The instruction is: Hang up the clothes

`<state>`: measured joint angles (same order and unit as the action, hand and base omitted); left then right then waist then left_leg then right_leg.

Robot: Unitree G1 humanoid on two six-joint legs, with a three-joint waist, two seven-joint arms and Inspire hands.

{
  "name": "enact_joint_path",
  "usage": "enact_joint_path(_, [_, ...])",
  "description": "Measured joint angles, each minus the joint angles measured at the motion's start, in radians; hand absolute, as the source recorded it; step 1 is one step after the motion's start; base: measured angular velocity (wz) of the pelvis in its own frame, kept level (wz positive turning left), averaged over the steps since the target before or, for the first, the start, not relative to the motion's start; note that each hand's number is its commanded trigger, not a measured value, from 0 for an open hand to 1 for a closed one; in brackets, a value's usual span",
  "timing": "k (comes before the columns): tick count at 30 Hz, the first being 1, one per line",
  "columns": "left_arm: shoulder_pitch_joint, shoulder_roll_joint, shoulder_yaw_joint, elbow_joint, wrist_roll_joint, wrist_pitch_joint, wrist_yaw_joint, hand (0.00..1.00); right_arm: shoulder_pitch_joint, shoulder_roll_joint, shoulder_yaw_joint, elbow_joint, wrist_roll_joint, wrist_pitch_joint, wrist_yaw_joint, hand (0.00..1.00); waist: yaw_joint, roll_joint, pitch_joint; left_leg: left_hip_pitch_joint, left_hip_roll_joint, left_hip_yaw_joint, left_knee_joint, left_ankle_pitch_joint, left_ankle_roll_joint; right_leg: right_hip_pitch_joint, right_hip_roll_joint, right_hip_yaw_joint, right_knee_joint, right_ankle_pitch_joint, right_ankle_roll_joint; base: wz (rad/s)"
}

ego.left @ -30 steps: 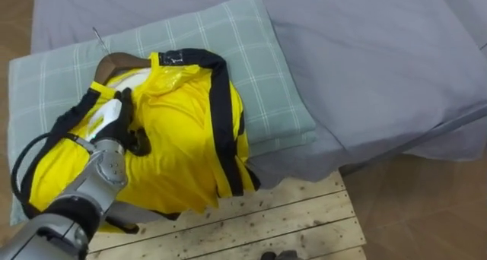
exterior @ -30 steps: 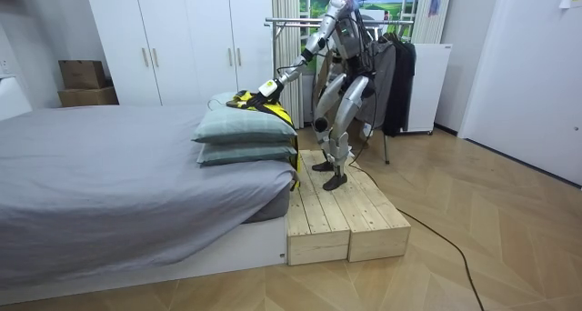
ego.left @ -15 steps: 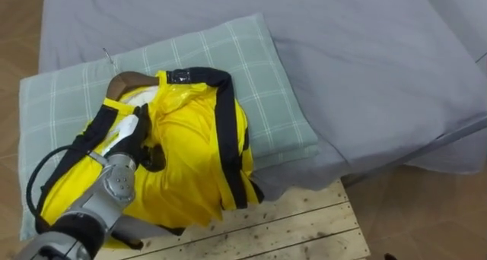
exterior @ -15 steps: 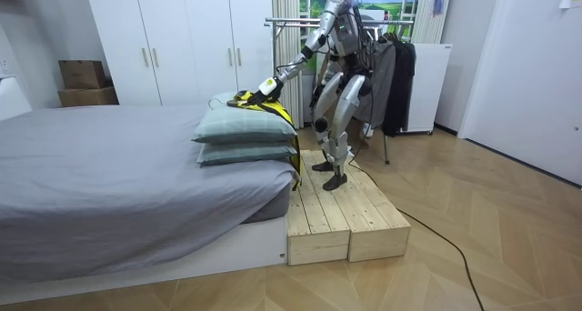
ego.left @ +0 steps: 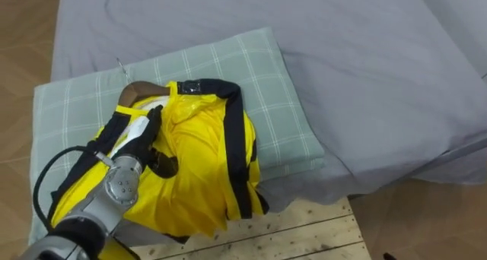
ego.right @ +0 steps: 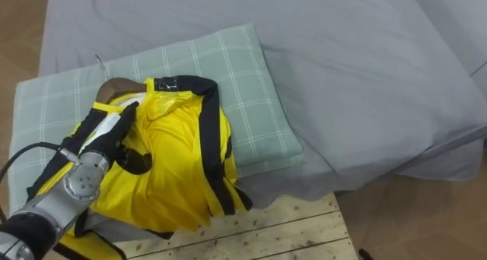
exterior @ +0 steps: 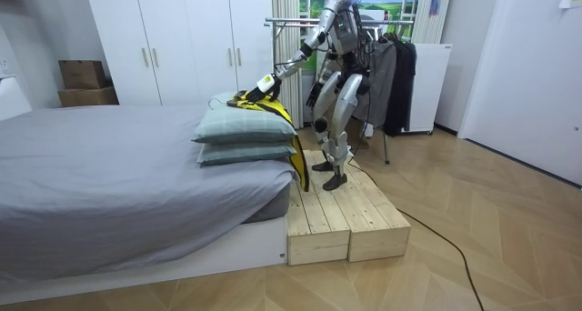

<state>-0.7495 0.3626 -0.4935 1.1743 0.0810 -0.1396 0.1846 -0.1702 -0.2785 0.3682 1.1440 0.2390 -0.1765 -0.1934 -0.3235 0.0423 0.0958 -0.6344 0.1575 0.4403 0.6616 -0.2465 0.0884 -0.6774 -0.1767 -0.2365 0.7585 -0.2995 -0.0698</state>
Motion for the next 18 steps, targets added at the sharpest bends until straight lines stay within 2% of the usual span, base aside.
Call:
enact_joint_path(10, [0.0, 0.0, 0.0, -0.016, 0.001, 0.0, -0.021, 0.0, 0.004, 0.0, 0.0, 0.002, 0.0, 0.0, 0.001, 0.0, 0.001, 0.002, -0.0017, 0.026, 0.003, -0.006, 0.0, 0.0, 0.0, 0.034, 0.004, -0.007, -0.008, 0.0, 0.0, 0.0])
enact_joint_path(12, [0.001, 0.0, 0.0, -0.016, 0.022, 0.0, -0.02, 0.0, 0.004, 0.0, 0.0, 0.019, -0.001, 0.001, 0.001, 0.0, 0.001, 0.002, -0.0017, 0.035, 0.003, -0.007, -0.001, 0.0, 0.0, 0.045, 0.004, -0.008, -0.011, 0.001, 0.001, 0.0])
enact_joint_path(14, [0.002, 0.0, 0.001, -0.016, 0.067, 0.0, -0.011, 0.0, 0.006, -0.002, 0.0, 0.022, -0.002, 0.002, 0.001, 0.0, 0.002, 0.006, -0.0066, 0.04, 0.004, -0.009, -0.002, 0.001, -0.001, 0.051, 0.007, -0.01, -0.016, 0.003, 0.002, 0.0])
enact_joint_path(16, [0.002, -0.005, 0.003, -0.016, 0.091, 0.0, 0.012, 0.0, 0.011, -0.002, 0.001, 0.028, -0.002, 0.002, 0.001, 0.0, 0.004, 0.006, -0.0068, 0.046, 0.005, -0.008, -0.002, 0.001, -0.002, 0.057, 0.007, -0.01, -0.015, 0.004, 0.001, 0.0])
enact_joint_path(18, [0.003, -0.011, 0.038, -0.017, 0.134, -0.004, 0.049, 0.0, 0.022, -0.002, -0.002, 0.032, -0.006, 0.001, -0.002, 0.0, 0.006, 0.006, -0.0075, 0.054, 0.005, -0.008, -0.003, 0.001, -0.002, 0.065, 0.007, -0.01, -0.016, 0.004, 0.001, 0.0])
